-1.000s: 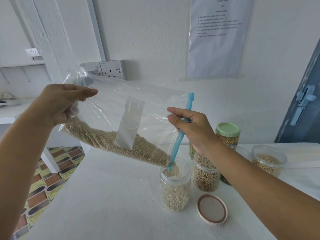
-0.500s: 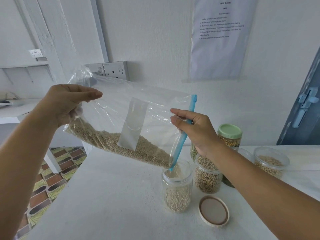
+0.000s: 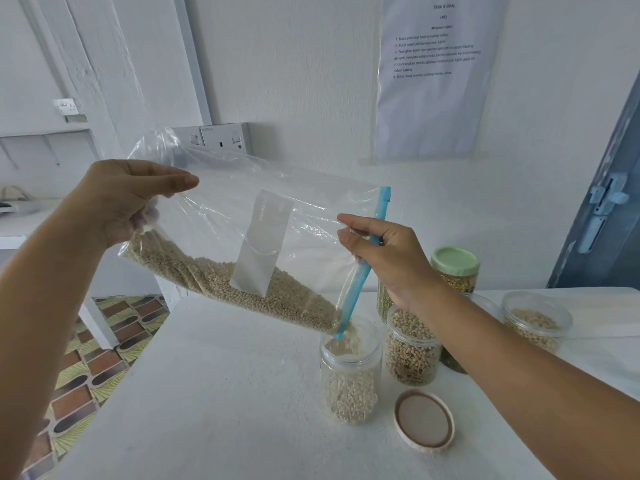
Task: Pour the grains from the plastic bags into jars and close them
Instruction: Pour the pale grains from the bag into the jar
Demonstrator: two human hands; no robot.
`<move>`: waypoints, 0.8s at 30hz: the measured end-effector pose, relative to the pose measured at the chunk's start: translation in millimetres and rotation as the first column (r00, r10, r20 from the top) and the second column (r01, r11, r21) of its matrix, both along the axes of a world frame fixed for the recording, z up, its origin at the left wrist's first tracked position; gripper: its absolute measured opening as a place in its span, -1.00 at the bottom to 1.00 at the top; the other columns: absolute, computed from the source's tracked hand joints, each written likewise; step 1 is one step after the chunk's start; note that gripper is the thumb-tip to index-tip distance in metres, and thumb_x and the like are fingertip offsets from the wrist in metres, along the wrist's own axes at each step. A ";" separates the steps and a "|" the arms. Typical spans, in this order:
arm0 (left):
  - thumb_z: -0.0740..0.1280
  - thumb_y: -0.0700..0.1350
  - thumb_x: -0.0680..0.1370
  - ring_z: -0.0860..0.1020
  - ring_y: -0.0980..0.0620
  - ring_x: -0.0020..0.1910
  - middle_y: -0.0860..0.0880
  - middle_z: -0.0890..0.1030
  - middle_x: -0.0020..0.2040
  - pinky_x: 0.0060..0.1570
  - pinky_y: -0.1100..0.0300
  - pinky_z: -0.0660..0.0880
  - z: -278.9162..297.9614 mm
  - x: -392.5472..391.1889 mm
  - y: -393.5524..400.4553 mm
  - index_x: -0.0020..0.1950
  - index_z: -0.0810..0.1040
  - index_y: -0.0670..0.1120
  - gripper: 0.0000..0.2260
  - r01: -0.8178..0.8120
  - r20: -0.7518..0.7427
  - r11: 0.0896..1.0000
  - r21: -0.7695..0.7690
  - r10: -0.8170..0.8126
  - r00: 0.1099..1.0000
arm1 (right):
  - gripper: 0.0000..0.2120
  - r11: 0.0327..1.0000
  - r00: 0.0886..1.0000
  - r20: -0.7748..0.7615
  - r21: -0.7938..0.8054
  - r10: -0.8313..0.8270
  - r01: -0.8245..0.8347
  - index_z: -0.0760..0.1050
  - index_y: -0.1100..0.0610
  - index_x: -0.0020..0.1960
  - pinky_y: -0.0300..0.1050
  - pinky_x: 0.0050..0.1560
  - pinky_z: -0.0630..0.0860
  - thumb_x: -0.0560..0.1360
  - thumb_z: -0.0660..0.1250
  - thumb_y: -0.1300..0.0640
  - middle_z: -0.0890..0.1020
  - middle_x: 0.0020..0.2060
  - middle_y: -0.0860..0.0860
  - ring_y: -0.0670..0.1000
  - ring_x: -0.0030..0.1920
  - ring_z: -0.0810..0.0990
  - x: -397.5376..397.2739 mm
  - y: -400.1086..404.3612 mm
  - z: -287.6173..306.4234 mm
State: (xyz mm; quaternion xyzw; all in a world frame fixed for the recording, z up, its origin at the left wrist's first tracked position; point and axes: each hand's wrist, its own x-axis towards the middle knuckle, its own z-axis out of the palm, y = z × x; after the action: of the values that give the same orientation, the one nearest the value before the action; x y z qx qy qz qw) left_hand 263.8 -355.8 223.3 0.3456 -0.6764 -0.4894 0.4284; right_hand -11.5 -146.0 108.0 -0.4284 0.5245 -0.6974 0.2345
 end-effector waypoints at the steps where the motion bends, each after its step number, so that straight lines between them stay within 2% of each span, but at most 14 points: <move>1: 0.67 0.02 0.13 0.24 0.13 -0.50 0.01 0.62 -0.29 -0.55 0.32 0.24 -0.1 -0.3 -0.1 -0.17 0.78 -0.03 -0.67 -0.001 0.003 1.000 0.000 0.001 1.000 | -0.73 1.000 1.000 0.002 0.002 0.000 0.000 0.70 0.05 0.23 -0.31 -0.04 0.52 0.54 0.50 0.19 0.69 0.04 -0.04 -0.22 -0.17 0.59 0.3 0.4 -0.4; 4: 0.68 0.04 0.11 0.25 0.14 -0.51 0.00 0.61 -0.26 -0.55 0.32 0.24 0.0 -0.3 -0.2 -0.18 0.78 -0.02 -0.66 -0.006 0.018 1.000 -0.005 0.006 1.000 | -0.73 1.000 1.000 0.007 0.003 0.004 -0.004 0.70 0.04 0.22 -0.30 -0.03 0.52 0.54 0.50 0.20 0.69 0.02 -0.05 -0.22 -0.19 0.58 0.9 1.0 -0.7; 8: 0.76 0.05 0.01 0.27 0.12 -0.46 0.07 0.61 -0.34 -0.50 0.32 0.24 2.7 2.2 -1.1 -0.22 0.78 0.00 -0.59 -0.002 0.052 1.000 -0.007 0.003 0.999 | -0.73 1.000 1.000 0.010 0.005 0.006 -0.006 0.70 0.05 0.22 -0.31 -0.03 0.52 0.54 0.51 0.20 0.69 -0.02 -0.09 -0.22 -0.19 0.59 2.2 1.4 1.6; 14: 0.65 0.07 0.04 0.28 0.09 -0.38 0.08 0.58 -0.39 -0.55 0.35 0.23 12.4 0.6 2.2 -0.26 0.77 -0.01 -0.66 -0.017 0.031 1.000 0.015 0.016 0.999 | -0.74 1.000 1.000 -0.006 0.003 0.004 -0.004 0.71 0.00 0.21 -0.26 0.02 0.52 0.53 0.52 0.16 0.72 0.07 -0.05 -0.20 -0.11 0.62 2.9 -0.9 7.1; 17: 0.66 0.07 0.03 0.26 0.09 -0.39 -0.01 0.60 -0.26 -0.54 0.36 0.20 15.8 0.2 1.9 -0.18 0.75 -0.06 -0.57 -0.014 0.016 1.000 0.019 0.014 1.000 | -0.75 1.000 1.000 -0.004 -0.002 0.000 0.000 0.72 -0.02 0.19 -0.26 0.02 0.52 0.53 0.52 0.16 0.71 0.01 -0.08 -0.19 -0.17 0.60 3.3 -1.4 8.8; 21: 0.68 0.06 0.09 0.29 0.13 -0.43 -0.25 0.67 0.19 -0.52 0.36 0.24 19.4 0.0 -1.5 -0.10 0.74 -0.09 -0.54 -0.025 0.008 1.000 0.007 0.025 1.000 | -0.75 1.000 1.000 -0.002 -0.003 0.001 -0.001 0.71 -0.02 0.20 -0.25 0.05 0.52 0.54 0.52 0.16 0.72 0.04 -0.07 -0.20 -0.13 0.61 3.8 -2.0 10.9; 22: 0.68 0.06 0.09 0.30 0.13 -0.43 -0.25 0.66 0.25 -0.52 0.36 0.24 20.2 0.1 -1.8 -0.10 0.74 -0.09 -0.54 -0.029 0.011 1.000 0.006 0.029 1.000 | -0.75 1.000 1.000 -0.004 -0.003 0.002 -0.002 0.71 -0.03 0.20 -0.25 0.05 0.53 0.54 0.51 0.15 0.72 0.05 -0.07 -0.19 -0.13 0.61 4.0 -1.8 11.3; 24: 0.68 0.07 0.08 0.30 0.13 -0.44 -0.27 0.66 0.18 -0.53 0.36 0.23 20.9 0.0 -1.7 -0.12 0.75 -0.09 -0.55 -0.033 0.015 0.999 0.008 0.033 0.999 | -0.75 1.000 1.000 -0.011 -0.002 0.002 -0.002 0.71 -0.03 0.19 -0.24 0.05 0.53 0.54 0.51 0.16 0.72 0.05 -0.07 -0.18 -0.14 0.60 4.2 -1.7 11.7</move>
State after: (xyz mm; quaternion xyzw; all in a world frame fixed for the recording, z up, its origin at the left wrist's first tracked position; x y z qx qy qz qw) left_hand 263.8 -357.5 244.2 0.3624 -0.6716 -0.4825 0.4300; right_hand -7.3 -147.7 119.6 -0.4329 0.5246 -0.6955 0.2318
